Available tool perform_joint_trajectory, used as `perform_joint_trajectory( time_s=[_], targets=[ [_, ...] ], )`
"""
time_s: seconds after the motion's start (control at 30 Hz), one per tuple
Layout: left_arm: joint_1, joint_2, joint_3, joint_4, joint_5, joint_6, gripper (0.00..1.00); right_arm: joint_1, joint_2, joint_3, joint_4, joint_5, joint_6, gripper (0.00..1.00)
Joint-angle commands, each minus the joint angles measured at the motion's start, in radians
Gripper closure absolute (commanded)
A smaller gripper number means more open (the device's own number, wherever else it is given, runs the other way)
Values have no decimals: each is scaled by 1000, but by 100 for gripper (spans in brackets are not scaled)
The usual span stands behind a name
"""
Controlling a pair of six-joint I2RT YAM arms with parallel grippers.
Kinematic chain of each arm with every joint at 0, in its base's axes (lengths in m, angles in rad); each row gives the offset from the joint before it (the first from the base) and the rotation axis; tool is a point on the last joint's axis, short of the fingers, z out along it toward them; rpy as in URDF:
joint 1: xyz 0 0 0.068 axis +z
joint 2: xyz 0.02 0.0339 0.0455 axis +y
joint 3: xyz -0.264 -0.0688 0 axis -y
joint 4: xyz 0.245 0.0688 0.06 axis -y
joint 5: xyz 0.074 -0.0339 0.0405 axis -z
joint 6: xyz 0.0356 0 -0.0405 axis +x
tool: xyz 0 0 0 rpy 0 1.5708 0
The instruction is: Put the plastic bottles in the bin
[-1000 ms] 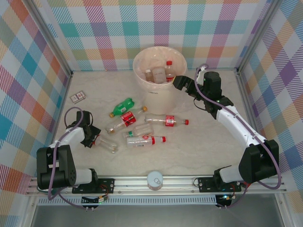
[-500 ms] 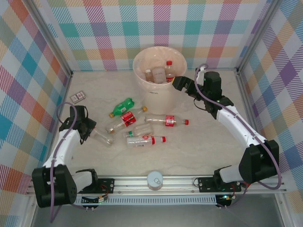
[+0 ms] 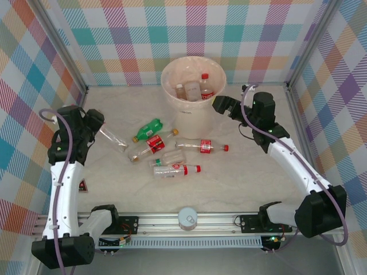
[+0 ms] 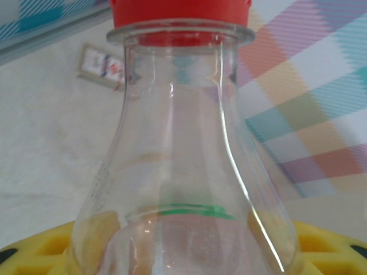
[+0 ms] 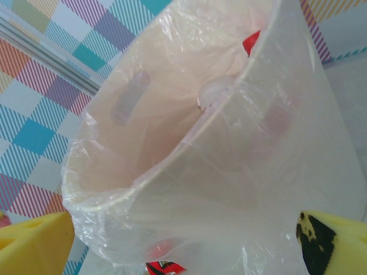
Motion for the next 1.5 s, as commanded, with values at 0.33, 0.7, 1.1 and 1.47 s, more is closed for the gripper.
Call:
perform_joint_trajectory(
  time_s=[0.33, 0.7, 1.1, 1.47],
  targets=[
    [-232, 167, 265, 279, 91, 25, 72, -6, -32, -24, -20, 34, 70, 1],
    [-461, 402, 465, 461, 68, 103, 83, -5, -53, -8, -81, 22, 45, 1],
    [-552, 676, 675, 669, 62, 120, 88, -6, -143, -11, -189, 98, -13, 1],
    [-614, 939, 998, 433, 6, 381, 88, -12, -137, -2, -210, 107, -33, 1]
  ],
)
